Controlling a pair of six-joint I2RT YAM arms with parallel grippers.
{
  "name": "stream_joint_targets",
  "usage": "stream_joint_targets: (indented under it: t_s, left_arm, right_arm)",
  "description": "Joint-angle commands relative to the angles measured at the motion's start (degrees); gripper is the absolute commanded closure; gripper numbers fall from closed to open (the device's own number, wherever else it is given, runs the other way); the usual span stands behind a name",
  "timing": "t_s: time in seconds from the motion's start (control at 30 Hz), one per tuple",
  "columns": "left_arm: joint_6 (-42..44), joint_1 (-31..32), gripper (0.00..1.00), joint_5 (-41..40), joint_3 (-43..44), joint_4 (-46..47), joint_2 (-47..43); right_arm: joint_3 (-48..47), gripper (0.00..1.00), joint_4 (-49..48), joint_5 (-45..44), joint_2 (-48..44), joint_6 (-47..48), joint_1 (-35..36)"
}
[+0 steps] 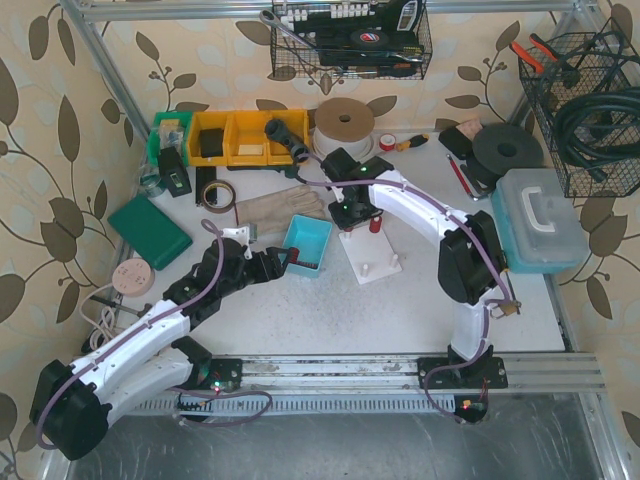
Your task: Install the large spring
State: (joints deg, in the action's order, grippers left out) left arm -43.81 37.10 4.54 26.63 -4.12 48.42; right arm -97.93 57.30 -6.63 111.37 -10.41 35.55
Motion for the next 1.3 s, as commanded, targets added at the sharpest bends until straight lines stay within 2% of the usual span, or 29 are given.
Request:
stream_joint_targets:
  t_s: [0.0,0.7,0.9,1.27]
  left_arm:
    - [-0.4,-0.03,0.18,-0.43,0.46,2.93,-0.06]
    - [-0.05,-0.1,0.19,-0.27,0.09,4.53,1.12]
    - [0.13,-0.1,0.19,-0.23,0.11,5.05,1.77]
    - [0.47,-0.08,0.19,-0.2,0.56,5.27,2.93]
  right_arm:
    - [0.96,1.0,-1.88,-0.42,0.89,0.39,-0.04]
    - [1.03,1.0,-2.44,-0.56,3.37,-0.67,-1.17]
    - [1.28,1.0,-4.91,1.35,4.67,-4.11,-1.61]
    - [2.41,1.0,-6.69,-0.56,6.02,-7.78,-1.76]
